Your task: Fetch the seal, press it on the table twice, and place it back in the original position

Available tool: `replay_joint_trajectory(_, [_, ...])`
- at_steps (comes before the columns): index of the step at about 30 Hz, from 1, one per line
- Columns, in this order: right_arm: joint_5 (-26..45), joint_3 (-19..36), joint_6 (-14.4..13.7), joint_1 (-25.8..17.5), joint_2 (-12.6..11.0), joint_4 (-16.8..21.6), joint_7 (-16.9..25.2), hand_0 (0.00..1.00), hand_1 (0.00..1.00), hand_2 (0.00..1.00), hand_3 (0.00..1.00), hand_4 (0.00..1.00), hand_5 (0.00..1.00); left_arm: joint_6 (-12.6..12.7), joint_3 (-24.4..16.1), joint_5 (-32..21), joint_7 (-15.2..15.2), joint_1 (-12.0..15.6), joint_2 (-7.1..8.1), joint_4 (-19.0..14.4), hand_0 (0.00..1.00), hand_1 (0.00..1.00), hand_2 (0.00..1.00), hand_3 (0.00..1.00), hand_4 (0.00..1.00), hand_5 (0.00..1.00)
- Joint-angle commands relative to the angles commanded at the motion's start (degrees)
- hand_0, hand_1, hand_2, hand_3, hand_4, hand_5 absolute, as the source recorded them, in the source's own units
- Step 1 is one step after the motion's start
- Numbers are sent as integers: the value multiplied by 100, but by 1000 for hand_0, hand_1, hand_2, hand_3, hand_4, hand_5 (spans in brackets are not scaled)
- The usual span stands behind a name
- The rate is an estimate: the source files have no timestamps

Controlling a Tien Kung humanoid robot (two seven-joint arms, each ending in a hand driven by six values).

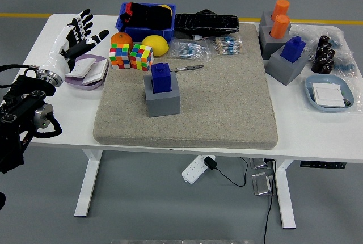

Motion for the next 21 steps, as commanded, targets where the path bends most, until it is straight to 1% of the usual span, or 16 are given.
replay_joint_trajectory(2, [-1, 6, 1, -1, 1, 4, 0, 767, 674, 647, 614, 797, 486, 3, -13, -12, 3, 6, 7, 1, 998, 998, 998, 977, 998, 366])
replay_joint_trajectory(3, [-2, 7, 1, -2, 2, 4, -2, 767, 674, 647, 614, 796, 485, 2, -25, -10, 6, 9, 11, 2, 991, 998, 981, 973, 998, 361])
replay_joint_trajectory(8, [-16, 36, 0, -2, 15, 1, -8, 767, 674, 647, 614, 796, 485, -2, -91, 4, 21, 3, 43, 1, 991, 998, 981, 973, 998, 361])
replay_joint_trajectory(9, [-16, 39, 0, -3, 16, 2, -9, 767, 674, 648, 614, 796, 486, 2, -99, 3, 25, 0, 48, 1, 967, 997, 968, 968, 998, 357])
replay_joint_trajectory(12, [-20, 53, -4, 1, 14, 1, -10, 767, 674, 648, 614, 796, 486, 41, -118, -44, 37, -16, 65, 13, 967, 997, 968, 968, 998, 357])
replay_joint_trajectory(21, [-27, 65, -25, 6, 19, 5, -29, 767, 673, 646, 614, 796, 487, 29, -120, -62, 52, -20, 78, 20, 949, 982, 955, 955, 998, 352])
